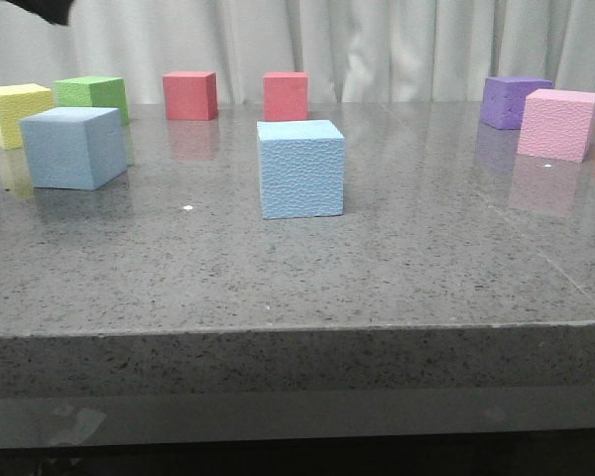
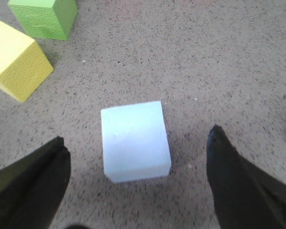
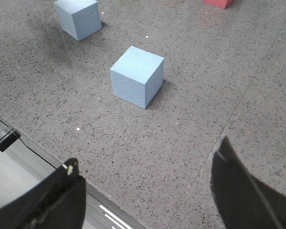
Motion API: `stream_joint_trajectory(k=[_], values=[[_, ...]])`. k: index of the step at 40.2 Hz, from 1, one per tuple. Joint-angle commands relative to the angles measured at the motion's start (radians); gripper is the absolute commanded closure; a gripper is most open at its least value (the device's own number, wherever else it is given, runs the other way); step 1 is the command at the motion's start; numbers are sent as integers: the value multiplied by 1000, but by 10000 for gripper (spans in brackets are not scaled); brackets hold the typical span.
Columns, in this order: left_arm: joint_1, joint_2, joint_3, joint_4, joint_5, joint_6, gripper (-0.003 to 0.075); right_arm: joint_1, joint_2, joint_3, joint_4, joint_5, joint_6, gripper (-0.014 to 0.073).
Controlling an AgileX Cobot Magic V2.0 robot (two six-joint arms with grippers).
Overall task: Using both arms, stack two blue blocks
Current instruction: 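Lower the left gripper onto the other light blue cube and grasp it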
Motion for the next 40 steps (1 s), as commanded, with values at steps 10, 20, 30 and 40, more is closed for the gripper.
stream_joint_trajectory(k=[10, 20, 30, 40], values=[[-6, 185, -190, -13, 50, -78, 151, -6, -5, -25, 7, -71, -9, 45], [-6, 284, -228, 76, 57, -188, 152, -6, -5, -25, 7, -71, -9, 45], [-6, 333, -228, 45, 57, -188, 156, -6, -5, -25, 7, -71, -9, 45], [-6, 335, -251, 43, 116, -156, 352, -6, -5, -25, 7, -71, -9, 45]])
